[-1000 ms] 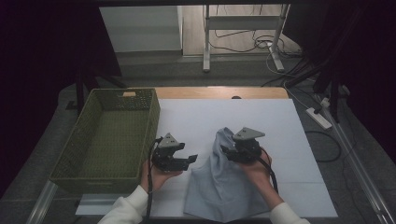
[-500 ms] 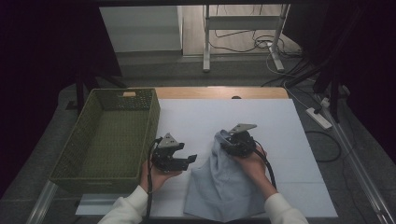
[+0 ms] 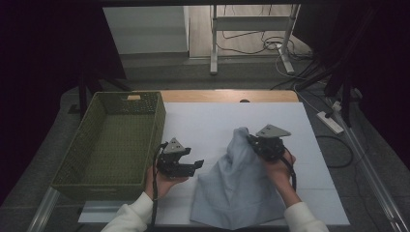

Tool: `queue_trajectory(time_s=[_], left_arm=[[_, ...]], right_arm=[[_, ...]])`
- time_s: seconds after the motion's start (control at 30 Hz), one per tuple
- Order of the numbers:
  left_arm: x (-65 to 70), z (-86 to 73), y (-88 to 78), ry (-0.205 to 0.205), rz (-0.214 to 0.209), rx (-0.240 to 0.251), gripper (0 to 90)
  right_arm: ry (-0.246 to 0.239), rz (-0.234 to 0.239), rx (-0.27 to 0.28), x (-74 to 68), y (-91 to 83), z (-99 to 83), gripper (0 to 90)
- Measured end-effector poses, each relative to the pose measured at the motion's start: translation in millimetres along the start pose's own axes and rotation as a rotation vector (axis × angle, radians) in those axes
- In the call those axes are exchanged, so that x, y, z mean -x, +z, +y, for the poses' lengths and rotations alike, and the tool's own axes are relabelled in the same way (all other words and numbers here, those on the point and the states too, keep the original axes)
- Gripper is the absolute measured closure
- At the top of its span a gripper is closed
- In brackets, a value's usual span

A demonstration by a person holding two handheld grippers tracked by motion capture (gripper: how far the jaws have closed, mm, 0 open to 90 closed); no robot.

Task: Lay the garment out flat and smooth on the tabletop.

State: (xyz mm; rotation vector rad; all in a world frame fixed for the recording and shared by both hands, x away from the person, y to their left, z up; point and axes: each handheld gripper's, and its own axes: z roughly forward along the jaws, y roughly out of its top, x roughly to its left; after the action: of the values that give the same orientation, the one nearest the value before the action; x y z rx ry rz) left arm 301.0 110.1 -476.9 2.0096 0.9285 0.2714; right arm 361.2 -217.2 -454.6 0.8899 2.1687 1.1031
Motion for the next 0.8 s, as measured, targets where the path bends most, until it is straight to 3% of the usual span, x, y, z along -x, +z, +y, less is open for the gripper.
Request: queue_trajectory(time_s=[0.2,0.37,0.47,0.63,0.73,0.8], left_arm=[[1.2,0.5,1.5,0.004,-0.003,-0.004,29.7],[0.4,0.0,2.5,0.004,-0.004,-0.010,29.7],[0.1,-0.1,2.1,0.003,-0.004,-0.009,29.7],[0.4,-0.3,2.9,0.006,-0.005,-0.013,29.7],[0.6,-0.4,3.2,0.006,-0.006,-0.015,29.6],[0.4,-0.3,3.1,0.006,-0.006,-0.014,29.6]], right_arm=[[0.069,-0.081,-0.009,31.4,-19.9,-16.9,86.2],[0.137,-0.117,-0.058,51.0,-20.7,-34.8,86.1],[0.161,-0.102,-0.113,55.1,-14.8,-45.2,86.0],[0.153,-0.074,-0.190,50.7,-1.6,-54.1,82.9],[0.131,-0.091,-0.229,47.6,4.2,-55.6,70.8],[0.123,-0.116,-0.217,46.1,1.9,-52.9,65.0]])
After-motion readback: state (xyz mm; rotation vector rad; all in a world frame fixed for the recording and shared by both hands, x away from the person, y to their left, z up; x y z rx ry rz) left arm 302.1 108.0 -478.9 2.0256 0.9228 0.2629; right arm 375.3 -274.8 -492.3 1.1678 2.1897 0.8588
